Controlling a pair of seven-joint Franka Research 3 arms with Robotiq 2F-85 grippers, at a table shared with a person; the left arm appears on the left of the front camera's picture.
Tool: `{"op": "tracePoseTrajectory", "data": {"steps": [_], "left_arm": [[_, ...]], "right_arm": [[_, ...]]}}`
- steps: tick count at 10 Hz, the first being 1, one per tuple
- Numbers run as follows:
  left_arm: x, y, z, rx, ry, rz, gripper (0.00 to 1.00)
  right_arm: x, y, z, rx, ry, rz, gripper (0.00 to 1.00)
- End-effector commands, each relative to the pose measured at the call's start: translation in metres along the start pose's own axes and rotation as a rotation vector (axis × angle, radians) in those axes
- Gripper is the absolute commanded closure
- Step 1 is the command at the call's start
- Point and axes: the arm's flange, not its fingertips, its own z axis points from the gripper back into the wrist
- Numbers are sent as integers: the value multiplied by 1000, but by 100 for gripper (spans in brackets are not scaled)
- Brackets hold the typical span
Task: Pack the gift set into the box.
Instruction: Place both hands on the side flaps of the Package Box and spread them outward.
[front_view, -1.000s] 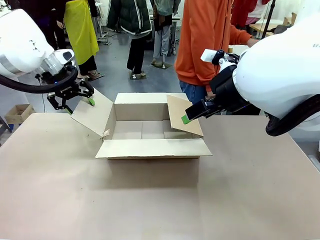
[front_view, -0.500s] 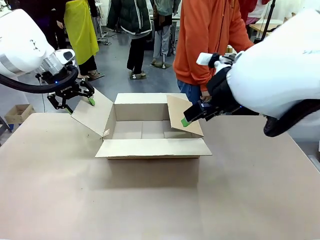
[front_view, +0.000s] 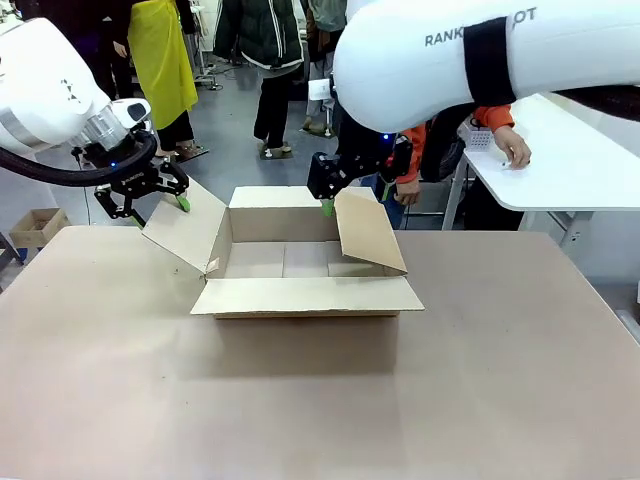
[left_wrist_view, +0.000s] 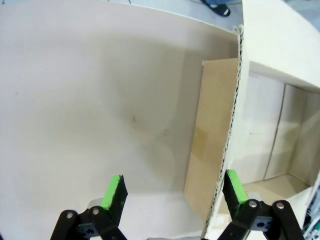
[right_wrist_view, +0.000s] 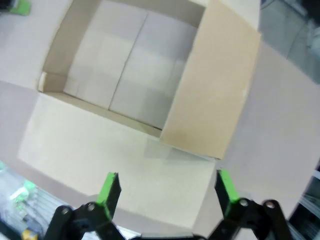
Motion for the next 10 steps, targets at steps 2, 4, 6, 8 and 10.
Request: {"op": "tracePoseTrajectory", "data": {"steps": [2, 4, 6, 8, 10], "left_arm": [[-1, -2, 3, 12, -13, 10, 0], [-1, -2, 3, 12, -13, 10, 0], [-1, -2, 3, 12, -13, 10, 0], [-1, -2, 3, 12, -13, 10, 0], [-1, -2, 3, 12, -13, 10, 0]], "right_arm": [[0, 0, 0, 0, 0, 0, 0], [58, 47, -31, -100, 29, 15, 0], [98, 49, -66, -207, 137, -117, 0], [116, 47, -104, -259, 189, -183, 0], [126, 37, -142, -295, 218, -223, 0]]}}
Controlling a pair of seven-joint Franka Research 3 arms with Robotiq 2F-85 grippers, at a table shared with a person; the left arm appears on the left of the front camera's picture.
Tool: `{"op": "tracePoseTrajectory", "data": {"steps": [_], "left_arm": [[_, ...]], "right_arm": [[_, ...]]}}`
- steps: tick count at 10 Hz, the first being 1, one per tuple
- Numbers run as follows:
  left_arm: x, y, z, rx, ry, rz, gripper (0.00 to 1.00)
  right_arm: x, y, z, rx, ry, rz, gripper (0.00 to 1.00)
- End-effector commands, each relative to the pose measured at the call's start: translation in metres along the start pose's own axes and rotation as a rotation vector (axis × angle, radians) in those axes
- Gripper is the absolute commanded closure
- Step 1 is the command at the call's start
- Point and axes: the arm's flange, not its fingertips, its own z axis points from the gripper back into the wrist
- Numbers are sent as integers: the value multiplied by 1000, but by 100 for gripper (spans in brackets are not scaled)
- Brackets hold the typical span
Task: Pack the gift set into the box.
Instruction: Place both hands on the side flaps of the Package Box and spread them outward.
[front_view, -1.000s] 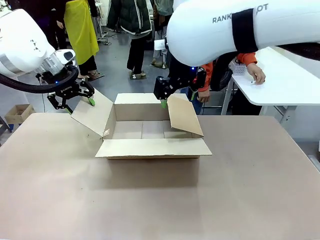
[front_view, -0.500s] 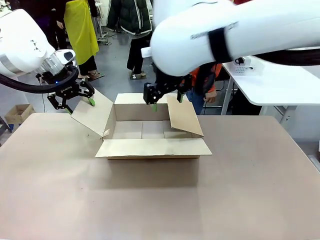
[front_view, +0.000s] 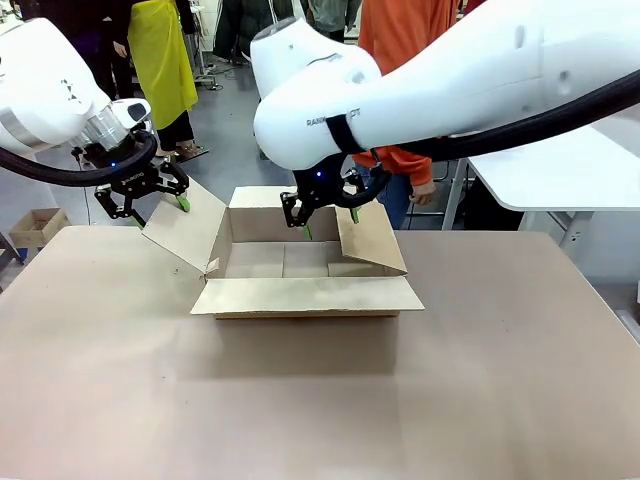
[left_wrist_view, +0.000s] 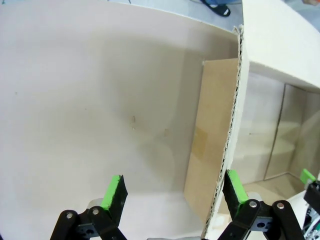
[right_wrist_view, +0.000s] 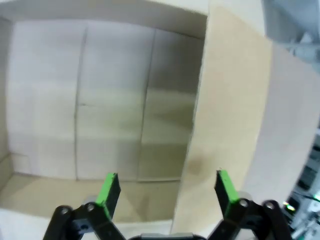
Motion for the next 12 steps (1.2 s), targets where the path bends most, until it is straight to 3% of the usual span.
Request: {"op": "tracePoseTrajectory", "data": {"steps": [1, 4, 7, 10, 12], "left_arm": [[-1, -2, 3, 12, -13, 11, 0], [-1, -2, 3, 12, -13, 11, 0], [-1, -2, 3, 12, -13, 11, 0], [-1, -2, 3, 12, -13, 11, 0], [-1, -2, 3, 12, -13, 11, 0]], "right_arm": [[20, 0, -4, -46, 4, -79, 0], [22, -16, -16, -196, 21, -157, 0], [16, -57, -1, -218, 36, -209, 0], [-3, -113, 11, -133, 45, -268, 0], [-19, -160, 0, -10, 41, -320, 0]]}}
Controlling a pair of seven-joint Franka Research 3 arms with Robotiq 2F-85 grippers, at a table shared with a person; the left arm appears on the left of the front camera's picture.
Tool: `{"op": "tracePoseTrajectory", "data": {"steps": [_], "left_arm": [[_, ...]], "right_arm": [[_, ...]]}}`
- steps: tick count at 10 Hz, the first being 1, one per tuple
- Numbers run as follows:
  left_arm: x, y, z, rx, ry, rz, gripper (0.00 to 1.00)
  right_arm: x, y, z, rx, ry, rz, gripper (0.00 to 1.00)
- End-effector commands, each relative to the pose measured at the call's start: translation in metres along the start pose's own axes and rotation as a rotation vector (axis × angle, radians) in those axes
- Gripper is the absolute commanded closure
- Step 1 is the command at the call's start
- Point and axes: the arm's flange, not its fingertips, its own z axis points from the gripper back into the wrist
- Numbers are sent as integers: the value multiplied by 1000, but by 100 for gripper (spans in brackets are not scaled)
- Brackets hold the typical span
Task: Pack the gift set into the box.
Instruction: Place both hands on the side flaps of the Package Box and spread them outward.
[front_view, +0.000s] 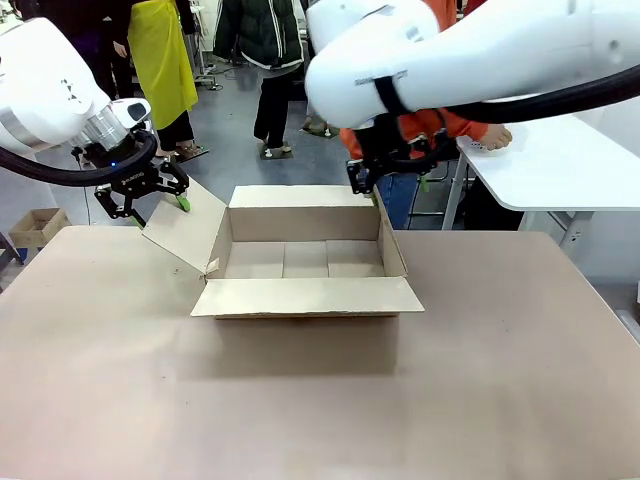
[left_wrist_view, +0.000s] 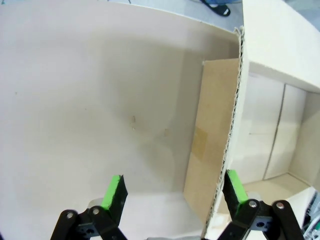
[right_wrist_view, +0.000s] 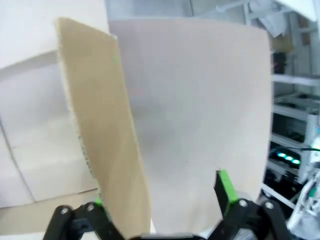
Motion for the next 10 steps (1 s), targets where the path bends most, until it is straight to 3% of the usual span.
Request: {"op": "tracePoseTrajectory", "data": {"steps": [1, 3, 6, 7, 10], "left_arm": [[-1, -2, 2, 12, -12, 11, 0], [-1, -2, 2, 12, -12, 11, 0], [-1, -2, 2, 12, -12, 11, 0], [-1, -2, 2, 12, -12, 11, 0], [-1, -2, 2, 12, -12, 11, 0]], "right_arm": [[-18, -52, -30, 169, -5, -43, 0], [-15, -85, -63, 329, -12, -17, 0], [-21, -123, -106, 619, -109, -65, 0], [0, -101, -76, 396, -51, -90, 0], [0, -101, -76, 396, -51, -90, 0]]}}
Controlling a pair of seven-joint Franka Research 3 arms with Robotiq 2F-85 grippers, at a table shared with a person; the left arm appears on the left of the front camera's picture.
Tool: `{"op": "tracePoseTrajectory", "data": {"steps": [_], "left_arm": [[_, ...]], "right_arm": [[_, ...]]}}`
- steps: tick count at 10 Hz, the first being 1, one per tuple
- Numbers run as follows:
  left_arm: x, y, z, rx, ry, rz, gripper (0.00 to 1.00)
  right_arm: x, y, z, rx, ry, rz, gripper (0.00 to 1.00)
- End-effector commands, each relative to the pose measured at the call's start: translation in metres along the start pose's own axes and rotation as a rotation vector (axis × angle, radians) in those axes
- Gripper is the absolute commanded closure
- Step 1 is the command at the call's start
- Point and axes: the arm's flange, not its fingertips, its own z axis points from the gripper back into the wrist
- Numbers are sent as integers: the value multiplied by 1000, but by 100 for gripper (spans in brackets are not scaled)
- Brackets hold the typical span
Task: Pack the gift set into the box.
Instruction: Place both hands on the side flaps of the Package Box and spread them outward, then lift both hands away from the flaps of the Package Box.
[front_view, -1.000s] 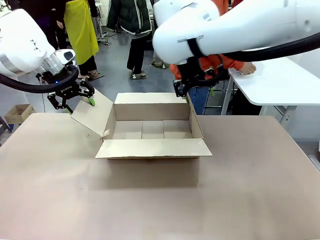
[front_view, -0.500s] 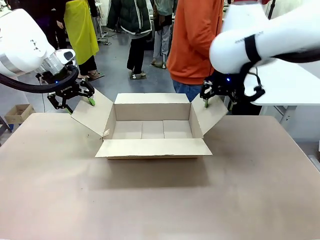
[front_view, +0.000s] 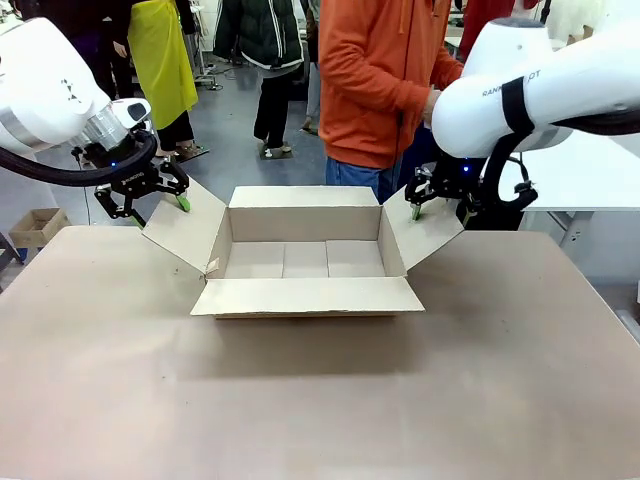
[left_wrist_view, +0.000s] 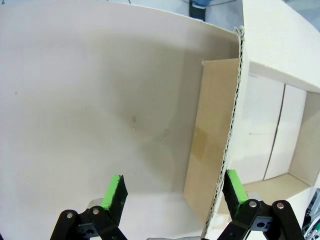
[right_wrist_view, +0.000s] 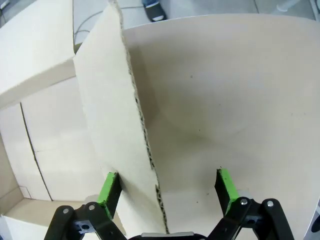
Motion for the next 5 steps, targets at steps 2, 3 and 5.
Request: {"op": "tracePoseTrajectory", "data": {"steps": [2, 3, 5], "left_arm": [[-1, -1, 2, 12, -12, 11, 0], [-1, -1, 2, 12, -12, 11, 0], [-1, -1, 2, 12, -12, 11, 0]], "right_arm": [[6, 8, 3, -31, -1, -16, 0], [6, 8, 3, -31, -1, -16, 0], [6, 8, 3, -31, -1, -16, 0]]}}
